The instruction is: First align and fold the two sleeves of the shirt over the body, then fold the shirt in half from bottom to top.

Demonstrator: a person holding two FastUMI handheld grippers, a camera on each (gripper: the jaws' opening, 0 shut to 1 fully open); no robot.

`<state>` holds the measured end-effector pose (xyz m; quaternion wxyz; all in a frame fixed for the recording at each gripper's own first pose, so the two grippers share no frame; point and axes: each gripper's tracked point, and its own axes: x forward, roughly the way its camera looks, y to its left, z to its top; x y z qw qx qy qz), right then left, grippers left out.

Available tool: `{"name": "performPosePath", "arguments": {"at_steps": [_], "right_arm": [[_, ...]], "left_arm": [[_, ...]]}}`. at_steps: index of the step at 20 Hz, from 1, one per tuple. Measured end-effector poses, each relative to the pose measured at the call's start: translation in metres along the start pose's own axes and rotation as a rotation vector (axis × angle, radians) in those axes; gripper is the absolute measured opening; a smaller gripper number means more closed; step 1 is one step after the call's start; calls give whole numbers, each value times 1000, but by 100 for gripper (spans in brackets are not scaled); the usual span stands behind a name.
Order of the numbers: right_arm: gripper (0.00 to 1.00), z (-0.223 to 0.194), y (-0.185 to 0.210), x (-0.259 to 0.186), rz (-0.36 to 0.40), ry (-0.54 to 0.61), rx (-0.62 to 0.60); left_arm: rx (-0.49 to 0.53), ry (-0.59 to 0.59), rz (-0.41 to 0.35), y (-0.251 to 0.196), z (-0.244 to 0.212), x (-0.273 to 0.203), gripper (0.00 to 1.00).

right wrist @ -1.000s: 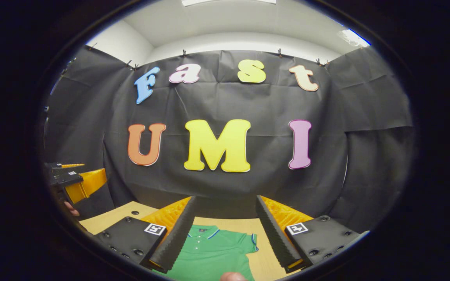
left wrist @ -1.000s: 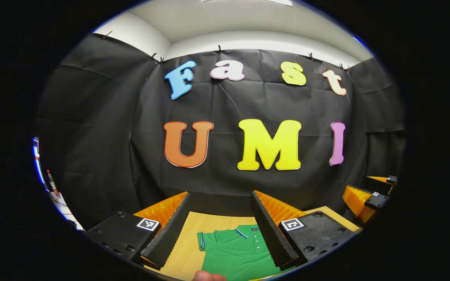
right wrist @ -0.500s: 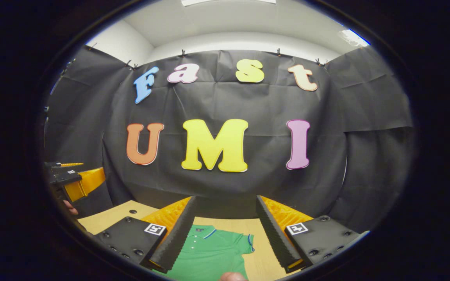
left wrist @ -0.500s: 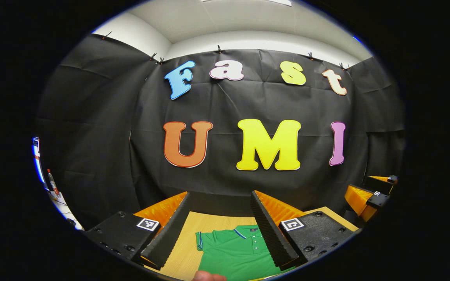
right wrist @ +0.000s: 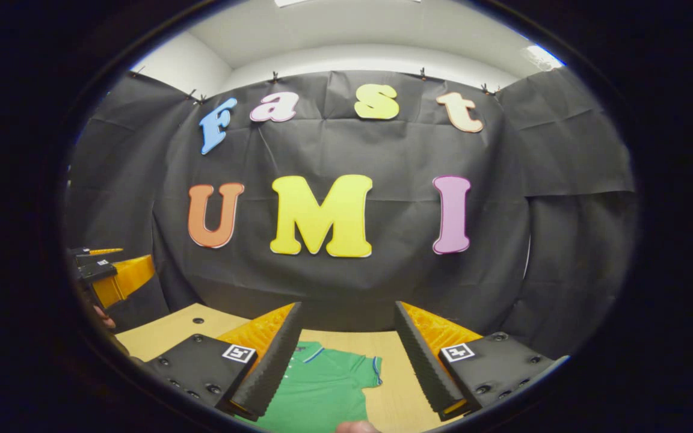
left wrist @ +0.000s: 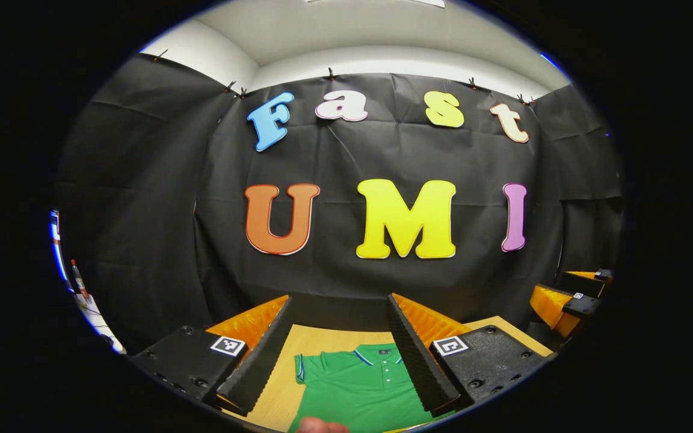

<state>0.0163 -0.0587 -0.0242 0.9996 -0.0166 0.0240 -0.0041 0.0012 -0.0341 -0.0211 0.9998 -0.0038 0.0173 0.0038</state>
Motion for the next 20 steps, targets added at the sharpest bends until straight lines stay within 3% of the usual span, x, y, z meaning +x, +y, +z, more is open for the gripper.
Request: {"name": "performPosePath", "arguments": {"at_steps": [9, 16, 20], "right_arm": [[94, -73, -37, 36, -3, 158, -3], [94, -151, -47, 93, 61, 336, -13], [96, -199, -59, 131, 57, 451, 19]], "left_arm": [[5, 57, -46, -26, -17, 1, 97], [7, 102, -25, -35, -37, 8, 98], [25, 117, -2, -33, -47, 10, 98]]}}
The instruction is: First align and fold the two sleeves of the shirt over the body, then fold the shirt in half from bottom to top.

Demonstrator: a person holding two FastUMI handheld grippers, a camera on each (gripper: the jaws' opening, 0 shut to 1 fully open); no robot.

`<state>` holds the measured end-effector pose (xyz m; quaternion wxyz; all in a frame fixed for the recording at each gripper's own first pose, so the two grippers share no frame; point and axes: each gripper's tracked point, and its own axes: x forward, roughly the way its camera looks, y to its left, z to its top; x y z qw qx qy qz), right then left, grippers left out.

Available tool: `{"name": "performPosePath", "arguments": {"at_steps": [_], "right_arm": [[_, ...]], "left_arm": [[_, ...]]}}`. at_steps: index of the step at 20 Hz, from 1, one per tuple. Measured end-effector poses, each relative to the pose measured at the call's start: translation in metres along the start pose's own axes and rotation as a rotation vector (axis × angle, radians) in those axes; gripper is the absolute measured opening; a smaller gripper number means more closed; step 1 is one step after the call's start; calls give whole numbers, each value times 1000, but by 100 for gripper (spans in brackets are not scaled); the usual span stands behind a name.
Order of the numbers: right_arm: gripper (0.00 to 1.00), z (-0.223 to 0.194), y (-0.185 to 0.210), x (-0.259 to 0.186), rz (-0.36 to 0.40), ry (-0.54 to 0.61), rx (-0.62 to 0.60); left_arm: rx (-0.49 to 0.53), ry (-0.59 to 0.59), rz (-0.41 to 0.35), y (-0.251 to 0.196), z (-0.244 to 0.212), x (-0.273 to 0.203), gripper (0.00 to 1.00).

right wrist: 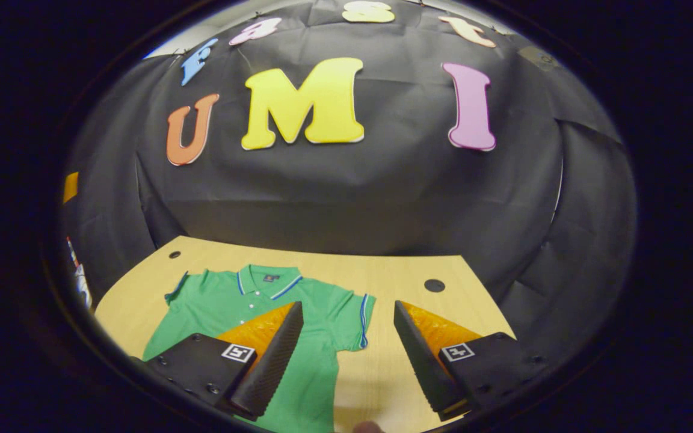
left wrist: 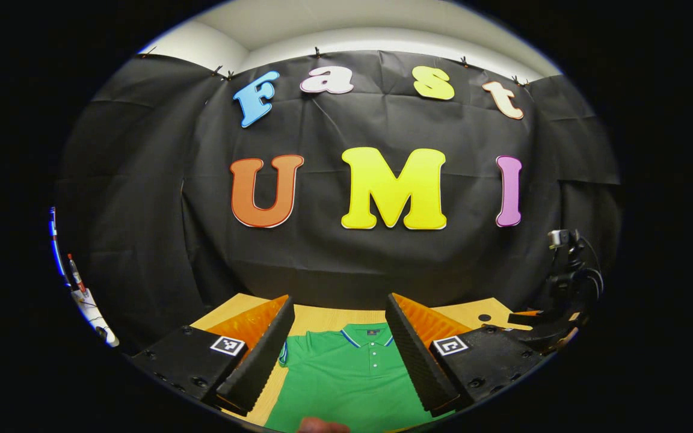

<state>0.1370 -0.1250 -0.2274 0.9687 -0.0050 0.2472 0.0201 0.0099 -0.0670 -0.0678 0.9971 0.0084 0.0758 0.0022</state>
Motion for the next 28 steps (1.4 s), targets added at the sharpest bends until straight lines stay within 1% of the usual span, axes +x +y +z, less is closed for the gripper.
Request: {"name": "performPosePath", "arguments": {"at_steps": [1, 2, 3, 4, 5, 6, 9, 10, 11, 14, 15, 16, 17, 18, 19, 20, 21, 22, 23, 24, 25, 27, 28], "right_arm": [[97, -10, -3, 14, 3, 31, 6], [96, -18, -6, 28, 2, 62, 8], [98, -28, -9, 41, 4, 89, 22], [96, -35, -12, 55, 0, 114, 30], [94, -44, -14, 69, -3, 136, 29], [96, -51, -15, 81, 4, 153, 27], [96, -71, -19, 116, -2, 207, 34], [94, -74, -21, 126, -6, 219, 37], [96, -77, -23, 136, -8, 225, 41], [96, -86, -25, 160, -4, 253, 53], [94, -90, -25, 166, -2, 267, 61], [96, -92, -25, 171, -6, 278, 67], [94, -95, -26, 175, -11, 286, 70], [89, -99, -28, 180, -25, 299, 69], [77, -97, -31, 183, -38, 282, 59], [77, -99, -32, 189, -47, 294, 51], [57, -96, -35, 186, -62, 290, 37], [38, -97, -34, 191, -60, 297, 35], [27, -95, -32, 188, -55, 286, 35], [21, -96, -32, 188, -55, 294, 32], [6, -96, -31, 188, -55, 293, 22], [6, -89, -30, 183, -47, 296, 19], [0, -90, -30, 184, -41, 289, 36]], "left_arm": [[7, 7, 6, 0, -1, 2, 98], [16, 14, 15, 3, -2, 3, 98], [24, 22, 25, 5, -6, 3, 98], [34, 29, 31, 4, -9, 5, 98], [43, 36, 36, 4, -11, 6, 98], [48, 38, 38, 4, -11, 8, 98], [68, 66, 41, 0, -22, 11, 98], [74, 77, 44, -1, -27, 10, 98], [79, 86, 47, -1, -30, 11, 98], [95, 105, 54, -2, -37, 13, 98], [98, 112, 55, -3, -40, 13, 98], [102, 119, 55, -4, -43, 13, 98], [105, 123, 56, -4, -44, 14, 98], [107, 128, 57, -4, -46, 14, 98], [109, 131, 59, -4, -46, 15, 98], [111, 135, 63, -3, -47, 16, 98], [113, 136, 69, -1, -47, 16, 98], [113, 138, 72, 0, -47, 18, 98], [114, 141, 75, 1, -48, 17, 98], [114, 142, 78, 1, -49, 18, 98], [113, 143, 79, 1, -49, 18, 98], [114, 145, 79, 3, -49, 19, 98], [115, 146, 78, 4, -49, 19, 98]]}}
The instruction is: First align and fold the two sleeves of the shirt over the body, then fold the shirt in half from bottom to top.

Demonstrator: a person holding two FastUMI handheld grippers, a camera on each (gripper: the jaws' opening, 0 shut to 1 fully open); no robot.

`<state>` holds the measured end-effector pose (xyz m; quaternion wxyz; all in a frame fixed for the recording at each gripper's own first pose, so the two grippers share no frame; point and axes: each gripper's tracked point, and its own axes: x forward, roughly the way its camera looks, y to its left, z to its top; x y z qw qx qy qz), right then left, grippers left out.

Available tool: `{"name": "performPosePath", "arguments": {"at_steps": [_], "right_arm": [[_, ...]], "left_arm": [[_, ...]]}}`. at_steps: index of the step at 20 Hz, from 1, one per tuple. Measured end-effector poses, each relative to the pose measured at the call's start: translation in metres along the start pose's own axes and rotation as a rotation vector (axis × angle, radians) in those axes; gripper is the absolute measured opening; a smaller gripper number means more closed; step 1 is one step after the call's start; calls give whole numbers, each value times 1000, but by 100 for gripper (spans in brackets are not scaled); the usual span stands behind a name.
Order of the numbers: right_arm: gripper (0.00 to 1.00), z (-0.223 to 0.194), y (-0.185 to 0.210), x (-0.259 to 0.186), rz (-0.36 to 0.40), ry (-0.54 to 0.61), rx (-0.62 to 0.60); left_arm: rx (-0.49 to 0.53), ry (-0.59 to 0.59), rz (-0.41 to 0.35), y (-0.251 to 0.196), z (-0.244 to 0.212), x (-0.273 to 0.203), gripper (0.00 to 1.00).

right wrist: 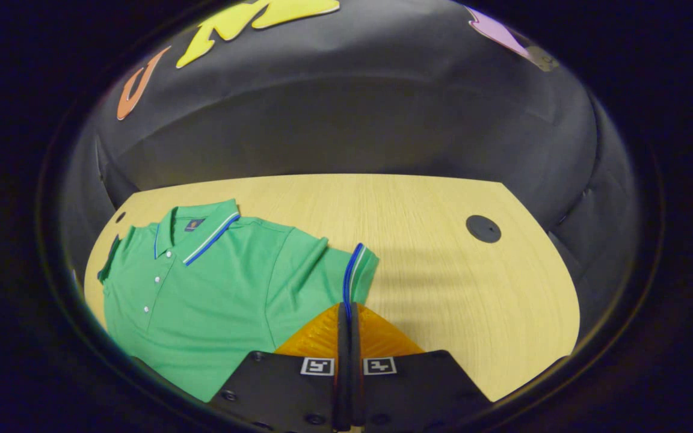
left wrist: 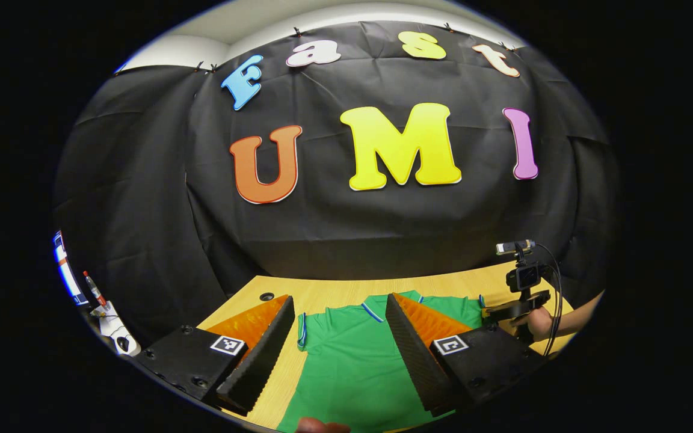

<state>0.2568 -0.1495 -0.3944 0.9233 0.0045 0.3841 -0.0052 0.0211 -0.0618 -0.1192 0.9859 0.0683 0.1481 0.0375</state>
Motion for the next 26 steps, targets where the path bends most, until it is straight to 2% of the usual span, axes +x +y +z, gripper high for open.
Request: {"name": "performPosePath", "arguments": {"at_steps": [1, 2, 9, 16, 20, 22, 23, 26], "right_arm": [[5, 6, -1, -3, 0, -17, 12], [3, 11, 0, -6, 8, -35, 24], [3, 37, 20, -35, 34, -81, 59], [0, 52, 102, -57, 124, -101, 21], [5, 41, 153, -45, 152, -70, -13], [0, 32, 172, -36, 155, -44, -19], [6, 29, 181, -34, 164, -34, -9], [12, 28, 192, -37, 158, -29, 12]], "left_arm": [[-2, 0, 0, 1, -1, 0, 98], [-5, 2, 0, 2, -1, 0, 98], [-20, -1, 4, 13, -2, -5, 98], [-55, 5, 63, 50, -7, -20, 98], [-55, 8, 109, 79, -10, -33, 98], [-56, 16, 135, 95, -12, -40, 98], [-58, 21, 147, 102, -16, -44, 98], [-68, 33, 173, 120, -19, -50, 98]]}}
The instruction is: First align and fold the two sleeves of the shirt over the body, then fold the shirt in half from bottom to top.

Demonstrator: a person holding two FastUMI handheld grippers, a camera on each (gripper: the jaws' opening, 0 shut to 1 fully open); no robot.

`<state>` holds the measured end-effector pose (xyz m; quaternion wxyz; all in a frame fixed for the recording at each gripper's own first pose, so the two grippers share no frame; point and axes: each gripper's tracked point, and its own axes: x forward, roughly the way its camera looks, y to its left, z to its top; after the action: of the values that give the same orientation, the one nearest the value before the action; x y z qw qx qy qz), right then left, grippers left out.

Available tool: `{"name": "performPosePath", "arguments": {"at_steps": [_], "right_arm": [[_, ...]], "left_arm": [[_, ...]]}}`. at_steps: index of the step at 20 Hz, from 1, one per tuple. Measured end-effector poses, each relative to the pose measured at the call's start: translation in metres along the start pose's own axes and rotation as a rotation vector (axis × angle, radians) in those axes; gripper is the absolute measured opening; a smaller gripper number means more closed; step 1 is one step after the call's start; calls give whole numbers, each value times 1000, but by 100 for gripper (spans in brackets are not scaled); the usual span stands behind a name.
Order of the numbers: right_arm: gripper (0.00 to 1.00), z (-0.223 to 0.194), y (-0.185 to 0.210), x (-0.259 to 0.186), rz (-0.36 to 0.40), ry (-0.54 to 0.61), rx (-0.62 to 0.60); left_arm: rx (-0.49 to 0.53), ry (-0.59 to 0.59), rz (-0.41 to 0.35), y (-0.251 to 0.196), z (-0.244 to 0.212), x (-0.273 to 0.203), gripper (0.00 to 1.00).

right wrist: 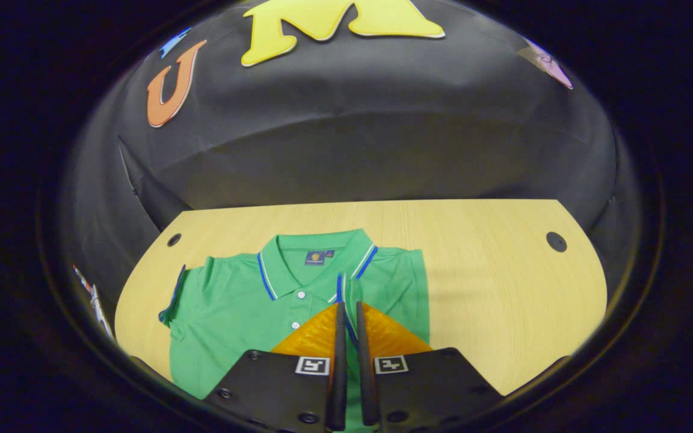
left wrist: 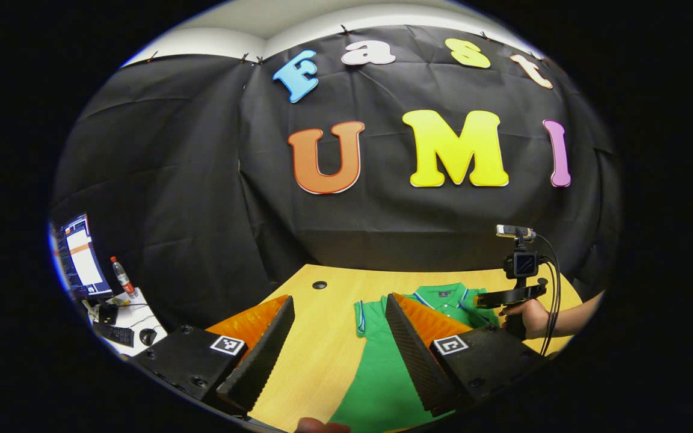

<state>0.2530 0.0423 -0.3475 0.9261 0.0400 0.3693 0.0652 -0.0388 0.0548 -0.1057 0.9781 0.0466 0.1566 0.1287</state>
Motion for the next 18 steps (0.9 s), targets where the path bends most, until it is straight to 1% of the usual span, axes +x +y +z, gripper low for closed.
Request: {"name": "performPosePath", "arguments": {"at_steps": [2, 4, 5, 6, 7, 8, 10, 11, 12, 13, 14, 15, 16, 18], "right_arm": [[20, 4, 4, -9, 4, -11, 0], [50, 10, -1, -24, -13, -34, -16], [65, 12, -6, -32, -36, -45, -18], [72, 14, -10, -44, -48, -56, -21], [75, 16, -14, -56, -61, -67, -27], [82, 19, -17, -71, -71, -82, -34], [86, 24, -17, -107, -74, -116, -65], [87, 27, -17, -126, -78, -135, -101], [87, 27, -19, -147, -84, -150, -133], [87, 28, -18, -169, -81, -167, -154], [87, 28, -18, -189, -78, -184, -174], [87, 27, -19, -210, -79, -197, -198], [89, 24, -20, -229, -77, -207, -215], [84, 15, -22, -262, -71, -214, -224]], "left_arm": [[-12, 2, 2, 7, 0, 2, 98], [-26, 2, -17, 10, 0, 5, 98], [-32, 2, -29, 9, 1, 7, 98], [-37, -2, -45, 9, 2, 10, 98], [-41, -6, -64, 7, 2, 12, 98], [-44, -9, -82, 7, 2, 16, 98], [-51, -2, -133, 3, -2, 29, 98], [-59, 5, -157, 1, -5, 36, 98], [-67, 21, -181, -2, -10, 44, 100], [-78, 37, -204, -4, -16, 53, 100], [-92, 60, -237, -10, -21, 65, 98], [-100, 87, -277, -18, -27, 76, 98], [-100, 111, -304, -25, -34, 86, 98], [-73, 147, -331, -34, -45, 111, 98]]}}
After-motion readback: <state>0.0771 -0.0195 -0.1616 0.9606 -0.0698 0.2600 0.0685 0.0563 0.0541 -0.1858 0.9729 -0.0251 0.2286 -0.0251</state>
